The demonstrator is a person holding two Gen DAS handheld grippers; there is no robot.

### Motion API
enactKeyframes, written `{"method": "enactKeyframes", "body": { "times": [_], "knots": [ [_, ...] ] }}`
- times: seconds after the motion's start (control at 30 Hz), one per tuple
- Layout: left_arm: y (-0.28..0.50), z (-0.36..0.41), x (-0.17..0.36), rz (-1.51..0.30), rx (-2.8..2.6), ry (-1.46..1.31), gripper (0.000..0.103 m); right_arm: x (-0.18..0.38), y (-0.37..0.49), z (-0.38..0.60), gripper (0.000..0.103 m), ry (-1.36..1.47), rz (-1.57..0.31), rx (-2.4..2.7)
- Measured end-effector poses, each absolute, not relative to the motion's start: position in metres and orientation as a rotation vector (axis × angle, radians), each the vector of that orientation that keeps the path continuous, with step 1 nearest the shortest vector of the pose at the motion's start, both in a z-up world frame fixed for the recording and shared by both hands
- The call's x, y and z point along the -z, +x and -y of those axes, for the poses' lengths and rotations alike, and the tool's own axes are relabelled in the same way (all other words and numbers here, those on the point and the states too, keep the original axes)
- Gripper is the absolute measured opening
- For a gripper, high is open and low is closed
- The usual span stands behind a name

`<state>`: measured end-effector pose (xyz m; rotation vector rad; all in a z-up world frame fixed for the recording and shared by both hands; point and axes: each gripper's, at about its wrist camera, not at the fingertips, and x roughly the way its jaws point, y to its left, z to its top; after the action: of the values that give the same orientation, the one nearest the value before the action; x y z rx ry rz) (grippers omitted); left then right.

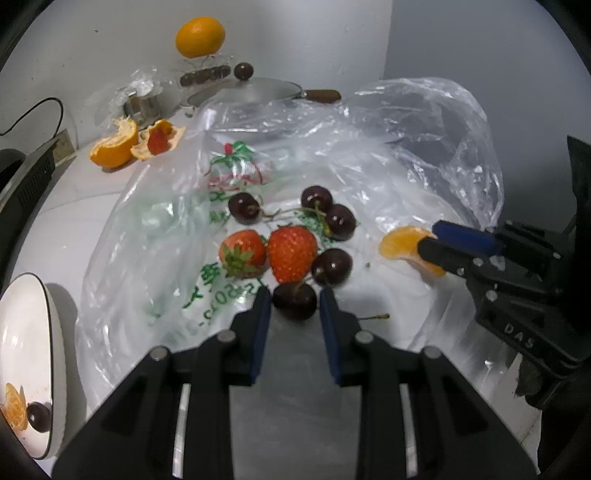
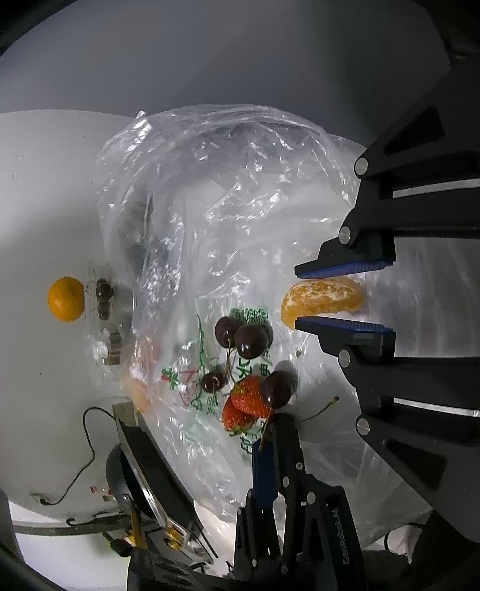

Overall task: Organize fruits
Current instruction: 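Grasp an orange segment with the right tool while the left tool grasps a cherry, then lift the orange segment and cherry in both tools over the white plate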

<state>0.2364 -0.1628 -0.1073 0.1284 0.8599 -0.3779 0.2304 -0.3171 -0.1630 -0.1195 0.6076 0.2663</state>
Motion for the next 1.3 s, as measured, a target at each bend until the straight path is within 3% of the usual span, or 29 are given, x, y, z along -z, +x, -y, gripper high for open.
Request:
{"method": "enactKeyframes", "body": {
  "times": [0.27, 0.37, 0.5, 0.6, 0.67, 0.8, 1.3],
  "knots": [
    [0.243, 0.166, 0.111, -0.875, 0.377, 0.136, 0.029, 0.167, 0.233, 0.315, 0.024, -0.133, -0.632, -0.257],
    [0.246, 0.167, 0.115, -0.887, 0.373, 0.141, 0.032, 0.17, 0.237, 0.312, 0.033, -0.14, -0.655, -0.272],
    [0.247, 0.168, 0.119, -0.894, 0.377, 0.142, 0.034, 0.173, 0.24, 0.307, 0.035, -0.148, -0.663, -0.284],
    [0.249, 0.168, 0.12, -0.895, 0.384, 0.134, 0.034, 0.173, 0.24, 0.308, 0.035, -0.144, -0.666, -0.288],
    [0.249, 0.167, 0.121, -0.895, 0.389, 0.132, 0.033, 0.173, 0.24, 0.308, 0.025, -0.147, -0.658, -0.279],
    [0.247, 0.169, 0.121, -0.891, 0.403, 0.142, 0.028, 0.172, 0.239, 0.311, 0.024, -0.133, -0.647, -0.268],
    [0.226, 0.165, 0.102, -0.847, 0.415, 0.148, 0.028, 0.156, 0.219, 0.308, 0.023, -0.139, -0.596, -0.267]
  ]
}}
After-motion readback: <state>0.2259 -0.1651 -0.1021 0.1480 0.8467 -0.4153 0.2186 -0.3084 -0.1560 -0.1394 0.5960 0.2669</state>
